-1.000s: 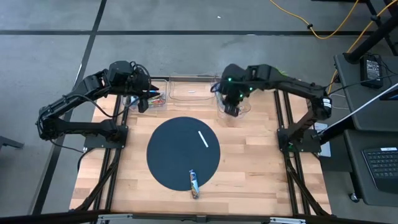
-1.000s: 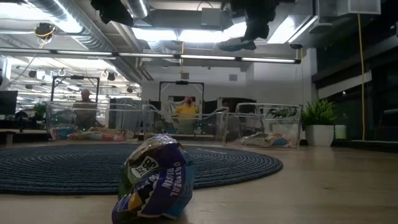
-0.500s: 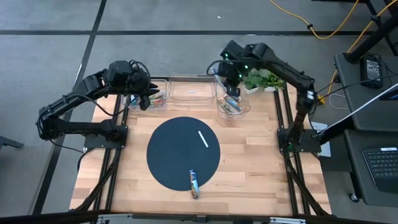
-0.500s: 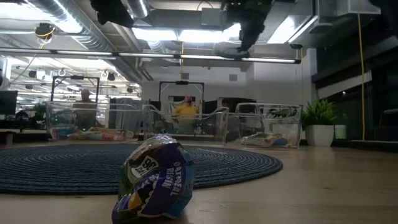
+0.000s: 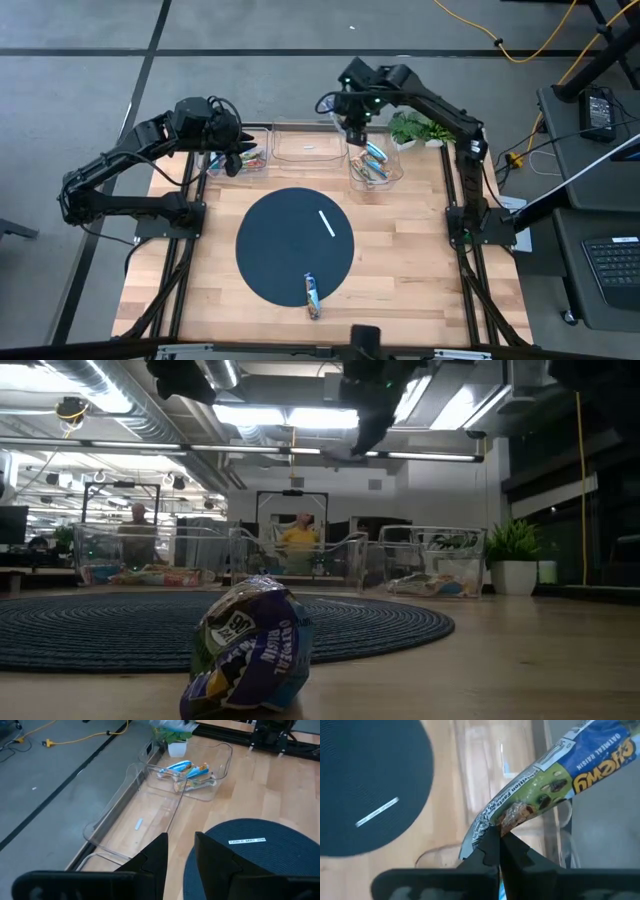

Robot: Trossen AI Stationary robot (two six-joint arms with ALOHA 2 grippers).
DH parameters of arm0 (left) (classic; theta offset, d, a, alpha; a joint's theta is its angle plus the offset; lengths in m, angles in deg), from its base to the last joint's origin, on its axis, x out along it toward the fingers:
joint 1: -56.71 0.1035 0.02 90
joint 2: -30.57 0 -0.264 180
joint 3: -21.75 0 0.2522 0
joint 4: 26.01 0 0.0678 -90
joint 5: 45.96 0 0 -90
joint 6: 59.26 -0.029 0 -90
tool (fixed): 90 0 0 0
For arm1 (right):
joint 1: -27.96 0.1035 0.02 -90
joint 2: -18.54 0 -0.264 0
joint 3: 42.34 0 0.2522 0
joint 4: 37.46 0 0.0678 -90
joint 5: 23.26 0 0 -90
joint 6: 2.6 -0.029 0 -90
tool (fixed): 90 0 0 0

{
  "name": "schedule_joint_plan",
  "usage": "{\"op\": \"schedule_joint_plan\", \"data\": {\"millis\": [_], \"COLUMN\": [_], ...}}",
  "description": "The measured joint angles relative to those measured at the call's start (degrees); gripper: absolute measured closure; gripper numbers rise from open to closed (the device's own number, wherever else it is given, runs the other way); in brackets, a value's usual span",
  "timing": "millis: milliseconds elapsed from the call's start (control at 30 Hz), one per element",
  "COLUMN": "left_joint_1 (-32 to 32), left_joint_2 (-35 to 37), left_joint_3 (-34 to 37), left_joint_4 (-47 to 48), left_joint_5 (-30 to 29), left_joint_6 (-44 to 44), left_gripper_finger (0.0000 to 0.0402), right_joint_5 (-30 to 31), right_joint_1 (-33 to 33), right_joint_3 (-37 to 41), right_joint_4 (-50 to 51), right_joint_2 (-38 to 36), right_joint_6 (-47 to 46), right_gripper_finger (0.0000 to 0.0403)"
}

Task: Pick and place Granola Bars by type
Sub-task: Put the right blue chewy bar into the top center transparent bin

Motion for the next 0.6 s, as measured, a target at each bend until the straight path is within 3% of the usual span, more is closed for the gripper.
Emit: {"op": "schedule_joint_plan", "data": {"millis": [233, 600], "left_joint_1": [0.0, 0.0], "left_joint_2": [0.0, 0.0], "left_joint_3": [0.0, 0.0], "left_joint_4": [0.0, 0.0], "left_joint_5": [0.0, 0.0], "left_joint_6": [0.6, 2.0], "left_gripper_finger": [0.0313, 0.0313], "right_joint_5": [0.1, 0.0], "right_joint_1": [-0.3, -0.3], "right_joint_3": [0.0, 0.1], "right_joint_4": [-7.8, -5.7], "right_joint_2": [7.5, 13.1], "right_joint_6": [0.2, 0.2], "right_gripper_finger": [0.04, 0.04]}}
